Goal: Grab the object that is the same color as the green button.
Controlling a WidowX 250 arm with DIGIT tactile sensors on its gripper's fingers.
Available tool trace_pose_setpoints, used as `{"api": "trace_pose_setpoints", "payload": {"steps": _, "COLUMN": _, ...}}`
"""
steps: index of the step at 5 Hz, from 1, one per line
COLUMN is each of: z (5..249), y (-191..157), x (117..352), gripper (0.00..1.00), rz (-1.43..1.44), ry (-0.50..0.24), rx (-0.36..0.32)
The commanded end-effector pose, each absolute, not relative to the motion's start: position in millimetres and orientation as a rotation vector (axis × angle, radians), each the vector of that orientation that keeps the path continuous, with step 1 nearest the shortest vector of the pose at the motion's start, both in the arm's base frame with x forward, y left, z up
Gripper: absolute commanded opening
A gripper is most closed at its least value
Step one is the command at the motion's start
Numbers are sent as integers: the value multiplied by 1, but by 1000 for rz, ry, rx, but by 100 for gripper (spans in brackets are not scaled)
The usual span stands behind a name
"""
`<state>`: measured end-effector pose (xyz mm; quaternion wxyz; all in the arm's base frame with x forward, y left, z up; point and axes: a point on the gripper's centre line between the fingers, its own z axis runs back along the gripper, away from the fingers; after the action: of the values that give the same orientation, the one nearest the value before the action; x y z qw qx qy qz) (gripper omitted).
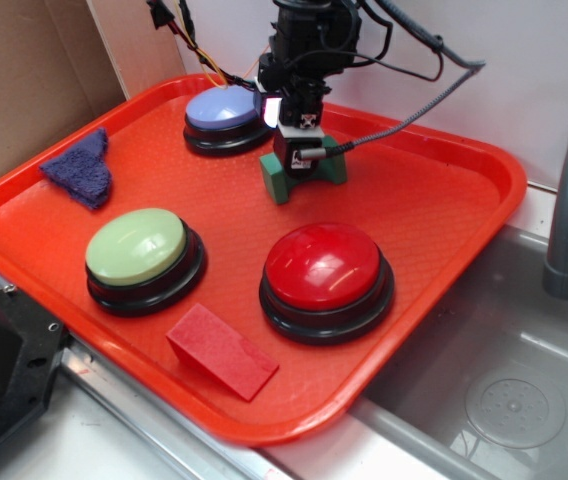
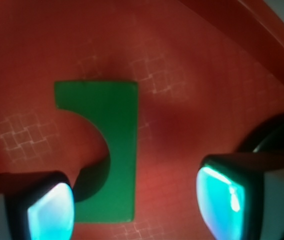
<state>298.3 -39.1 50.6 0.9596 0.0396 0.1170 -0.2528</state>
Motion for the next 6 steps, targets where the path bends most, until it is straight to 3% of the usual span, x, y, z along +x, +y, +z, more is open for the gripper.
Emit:
{"api": "trace_pose_setpoints", "payload": {"steps": 1, "z": 44, "y": -48, "x": 289, "gripper": 97, "rz": -526, "ry": 216, "rx": 74}}
{"api": "trace_pose_setpoints", "payload": {"steps": 2, "z": 40, "y": -47, "x": 290, "gripper": 95, "rz": -517, "ry": 223, "rx": 35}}
{"api": "trace_pose_setpoints", "payload": {"steps": 3, "z": 39, "y": -46, "x": 288, "gripper": 0, "rz": -560, "ry": 194, "rx": 17}}
{"api": "trace_pose_setpoints", "payload": {"steps": 5, "z": 55, "y": -48, "x": 280, "gripper": 0, "rz": -586, "ry": 169, "rx": -11}}
{"api": "trace_pose_setpoints", "payload": {"steps": 6, "z": 104, "y": -53, "x": 275, "gripper": 0, "rz": -581, "ry": 86, "rx": 6}}
